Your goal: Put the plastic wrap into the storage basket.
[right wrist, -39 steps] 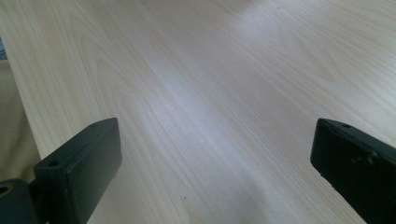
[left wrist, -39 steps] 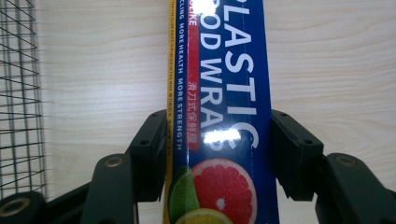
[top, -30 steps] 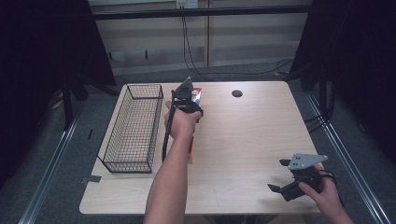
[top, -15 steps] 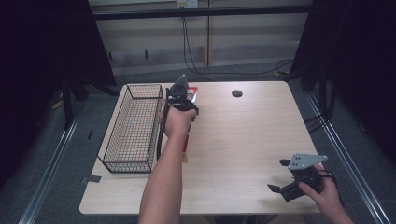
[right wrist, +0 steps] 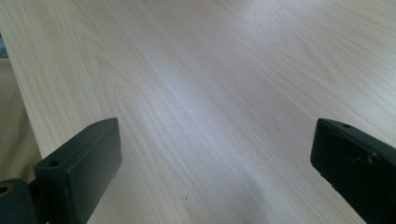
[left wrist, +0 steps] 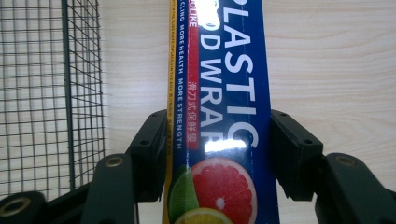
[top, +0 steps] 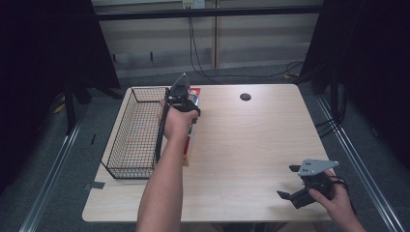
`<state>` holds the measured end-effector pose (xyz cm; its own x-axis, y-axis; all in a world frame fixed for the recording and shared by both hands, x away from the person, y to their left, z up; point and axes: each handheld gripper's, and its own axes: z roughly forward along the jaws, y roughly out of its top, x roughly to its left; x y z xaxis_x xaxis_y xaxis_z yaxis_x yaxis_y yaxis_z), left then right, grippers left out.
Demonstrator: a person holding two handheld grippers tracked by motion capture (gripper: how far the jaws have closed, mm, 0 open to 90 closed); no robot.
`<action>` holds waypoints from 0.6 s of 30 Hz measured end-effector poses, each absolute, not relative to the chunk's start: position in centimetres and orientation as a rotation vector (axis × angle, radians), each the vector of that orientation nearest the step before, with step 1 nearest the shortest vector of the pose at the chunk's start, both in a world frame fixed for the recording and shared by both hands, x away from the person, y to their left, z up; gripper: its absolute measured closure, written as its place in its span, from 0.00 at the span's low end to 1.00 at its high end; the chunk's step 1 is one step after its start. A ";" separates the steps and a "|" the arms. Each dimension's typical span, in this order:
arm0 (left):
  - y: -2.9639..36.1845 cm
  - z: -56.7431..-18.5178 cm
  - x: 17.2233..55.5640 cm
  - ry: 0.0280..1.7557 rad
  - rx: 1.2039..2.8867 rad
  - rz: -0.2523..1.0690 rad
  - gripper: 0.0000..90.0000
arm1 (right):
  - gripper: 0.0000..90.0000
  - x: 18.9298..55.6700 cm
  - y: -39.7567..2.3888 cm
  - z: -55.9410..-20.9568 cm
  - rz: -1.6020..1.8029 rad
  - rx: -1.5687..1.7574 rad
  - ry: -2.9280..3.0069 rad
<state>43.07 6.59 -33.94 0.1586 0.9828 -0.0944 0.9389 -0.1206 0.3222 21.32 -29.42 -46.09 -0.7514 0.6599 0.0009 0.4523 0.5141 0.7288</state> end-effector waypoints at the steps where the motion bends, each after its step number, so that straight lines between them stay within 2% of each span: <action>1: 6.7 -33.9 43.1 1.851 2.125 0.205 0.49 | 0.02 21.3 -29.4 -46.1 1.072 0.934 2.481; 18: 8.6 -32.4 42.9 1.876 2.095 0.226 0.49 | 0.02 21.4 -29.2 -46.2 1.067 0.929 2.486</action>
